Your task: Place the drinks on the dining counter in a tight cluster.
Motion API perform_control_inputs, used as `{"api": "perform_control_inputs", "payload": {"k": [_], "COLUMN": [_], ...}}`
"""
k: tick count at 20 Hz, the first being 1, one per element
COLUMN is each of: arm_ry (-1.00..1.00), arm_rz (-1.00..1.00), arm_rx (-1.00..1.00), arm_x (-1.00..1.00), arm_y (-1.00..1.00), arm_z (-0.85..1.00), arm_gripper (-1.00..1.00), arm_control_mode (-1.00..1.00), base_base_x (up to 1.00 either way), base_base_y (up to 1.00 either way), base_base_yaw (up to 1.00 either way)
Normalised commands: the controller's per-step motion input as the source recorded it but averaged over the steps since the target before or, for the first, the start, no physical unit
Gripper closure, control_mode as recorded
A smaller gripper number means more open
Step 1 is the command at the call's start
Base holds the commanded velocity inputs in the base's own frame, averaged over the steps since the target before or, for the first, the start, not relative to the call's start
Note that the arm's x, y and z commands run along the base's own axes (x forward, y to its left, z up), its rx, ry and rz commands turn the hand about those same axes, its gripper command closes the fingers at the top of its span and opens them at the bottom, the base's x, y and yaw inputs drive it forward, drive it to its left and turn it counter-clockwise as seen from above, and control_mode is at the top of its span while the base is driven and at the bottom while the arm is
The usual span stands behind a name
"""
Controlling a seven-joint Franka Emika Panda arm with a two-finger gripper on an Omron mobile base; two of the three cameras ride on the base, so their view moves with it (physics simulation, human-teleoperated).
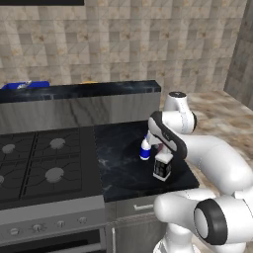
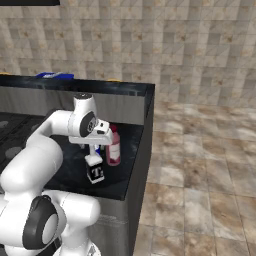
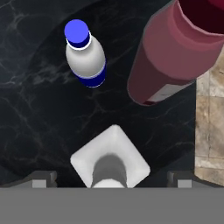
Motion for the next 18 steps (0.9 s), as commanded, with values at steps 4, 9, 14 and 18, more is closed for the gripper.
{"api": "perform_control_inputs", "payload": {"k": [4, 9, 14, 18], "arm_ry": [0.0, 0.0, 0.0, 0.0], "arm_rz": [0.0, 0.0, 0.0, 0.0], "arm_rx": [0.0, 0.0, 0.0, 0.0], "arm_x": [0.0, 0.0, 0.0, 0.0], "arm_y": [0.0, 0.0, 0.0, 0.0], "arm_z": [0.0, 0.0, 0.0, 0.0], "arm_gripper": [-1.0, 1.0, 1.0, 1.0], "arm_control_mode": [-1.0, -1.0, -1.0, -1.0], "base_base_x": [0.0, 0.0, 0.0, 0.0], "base_base_y": [0.0, 0.0, 0.0, 0.0], "base_base_yaw": [0.0, 0.0, 0.0, 0.0]}}
